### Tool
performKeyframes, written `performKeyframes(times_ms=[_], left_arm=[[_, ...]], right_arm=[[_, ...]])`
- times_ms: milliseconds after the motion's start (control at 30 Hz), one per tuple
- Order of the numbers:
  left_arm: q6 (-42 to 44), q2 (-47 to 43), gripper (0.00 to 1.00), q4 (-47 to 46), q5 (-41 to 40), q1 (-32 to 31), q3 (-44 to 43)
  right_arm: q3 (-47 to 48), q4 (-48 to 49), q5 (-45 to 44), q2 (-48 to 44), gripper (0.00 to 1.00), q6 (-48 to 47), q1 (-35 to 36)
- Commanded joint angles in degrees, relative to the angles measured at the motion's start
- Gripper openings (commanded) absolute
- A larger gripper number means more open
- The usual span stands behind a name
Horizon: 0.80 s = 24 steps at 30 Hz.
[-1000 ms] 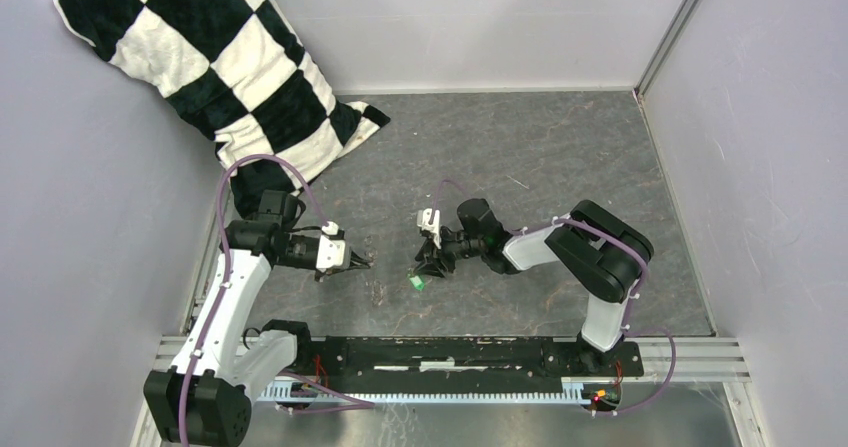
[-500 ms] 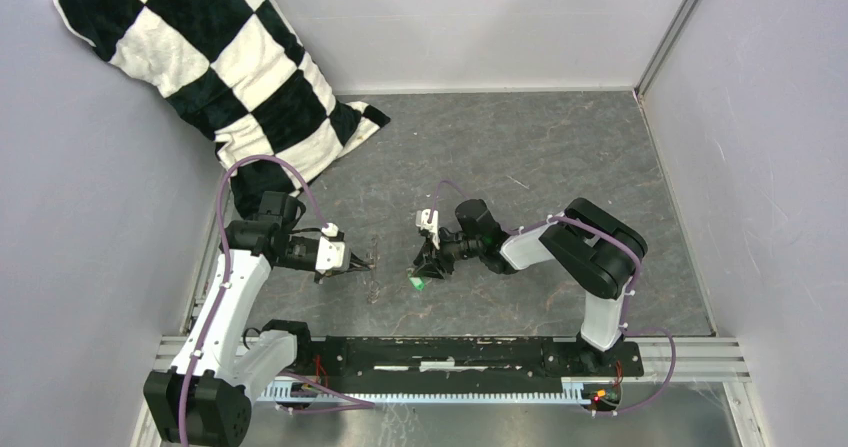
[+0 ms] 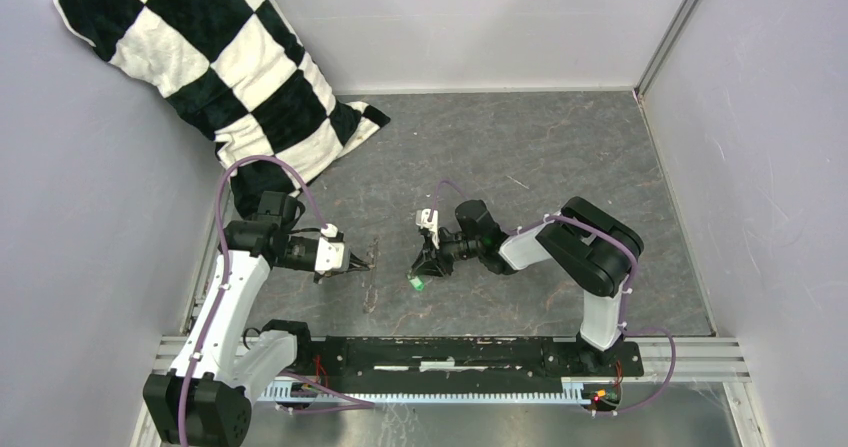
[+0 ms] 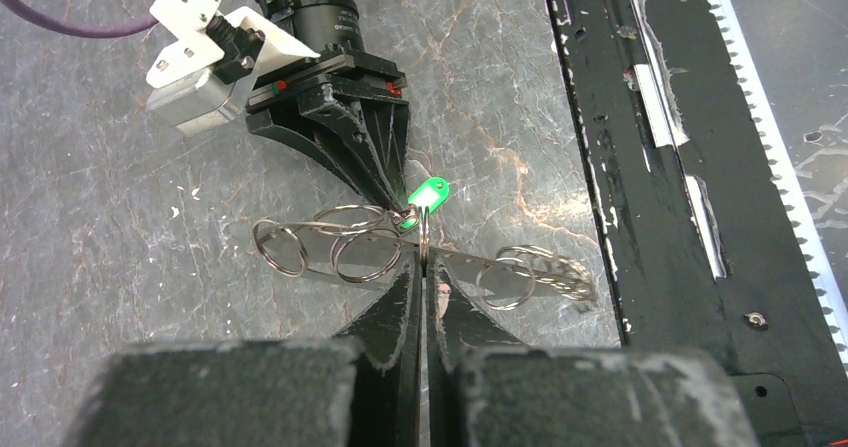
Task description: Put the keys on the keyring
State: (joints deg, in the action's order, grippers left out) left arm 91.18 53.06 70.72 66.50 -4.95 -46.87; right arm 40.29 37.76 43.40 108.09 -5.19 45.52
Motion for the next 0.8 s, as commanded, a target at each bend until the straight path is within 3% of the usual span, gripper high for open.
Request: performKeyframes(times_ms=[0,300,467,767], left_arm=[[3.2,-0.8,0.02,0.9,2.0,0.2,-1.9],[3.5,-0.7,0.02,0.8,1.5,0.2,-1.4],[-1.4,-0.5,0.02,-3.1,1.3,0.2,-0.4],[-3.9,0.2,0.02,-5.2,4.1,-1.4,1.1]], right_arm=[[0.6,3.2,1.8,1.0,0.22,1.1,0.0],[-0.2,3.8,2.6,-0.5,0.01,1.4,0.1],[-3.4,2.7,0.5,-8.6,0.00,0.1,0.3],[-6.4,-17.4,-14.1,-29.7,0.00,-11.9,7.3]])
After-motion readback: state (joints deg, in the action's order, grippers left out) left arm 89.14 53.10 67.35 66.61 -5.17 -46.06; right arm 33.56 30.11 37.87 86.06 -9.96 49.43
